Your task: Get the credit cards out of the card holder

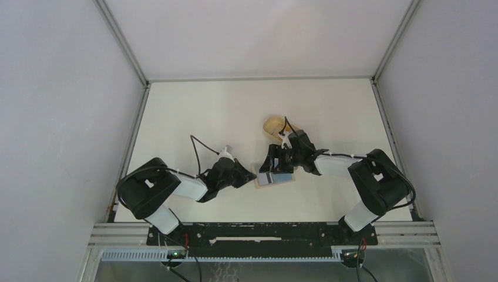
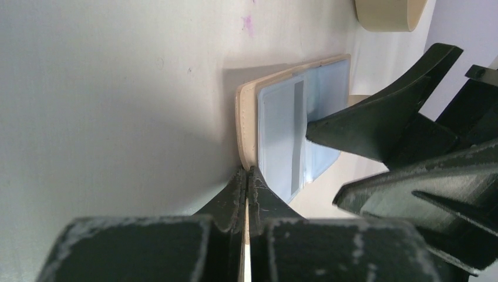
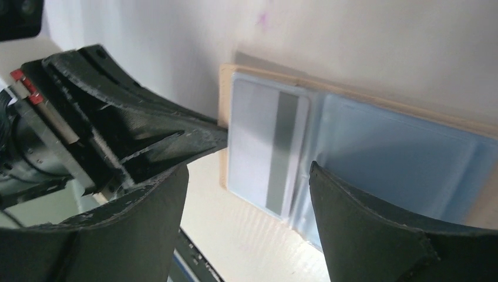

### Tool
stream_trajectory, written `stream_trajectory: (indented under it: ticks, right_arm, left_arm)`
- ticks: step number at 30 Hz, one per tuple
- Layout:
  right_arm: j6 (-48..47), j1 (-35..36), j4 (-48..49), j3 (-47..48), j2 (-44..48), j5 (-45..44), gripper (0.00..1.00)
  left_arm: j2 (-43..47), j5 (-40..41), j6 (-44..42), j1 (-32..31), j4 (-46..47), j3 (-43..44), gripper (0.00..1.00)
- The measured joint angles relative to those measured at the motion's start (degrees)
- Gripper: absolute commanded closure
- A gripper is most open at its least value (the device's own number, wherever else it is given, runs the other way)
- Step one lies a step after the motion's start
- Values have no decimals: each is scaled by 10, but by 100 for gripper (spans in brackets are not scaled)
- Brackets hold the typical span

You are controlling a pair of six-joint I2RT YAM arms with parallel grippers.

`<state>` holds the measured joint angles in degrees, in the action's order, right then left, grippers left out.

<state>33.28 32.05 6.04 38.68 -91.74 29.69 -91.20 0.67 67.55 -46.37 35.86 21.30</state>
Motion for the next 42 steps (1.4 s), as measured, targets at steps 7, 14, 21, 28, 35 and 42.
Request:
stream_trajectory:
  ticks: [7,14,21,28,35,42]
  right_arm:
    - [-13,19,-28,0,33,-103,12]
    - [-14,42,-19,-1,28,-110,12]
    - [2,48,39,-14,10,-72,12]
    - [42,22,122,-40,-10,-15,13]
    - [94,-6,201,-83,-16,62,15]
    - [109,-6,208,-95,-15,119,17]
  left_arm:
    - [-3,-1,0,0,4,0,100]
    - [-3,-2,0,0,5,0,100]
    - [-3,-2,0,0,4,0,100]
    - [-2,-2,2,0,9,-5,100]
    - [1,-2,5,0,11,-9,100]
    - [1,-5,5,0,11,-9,100]
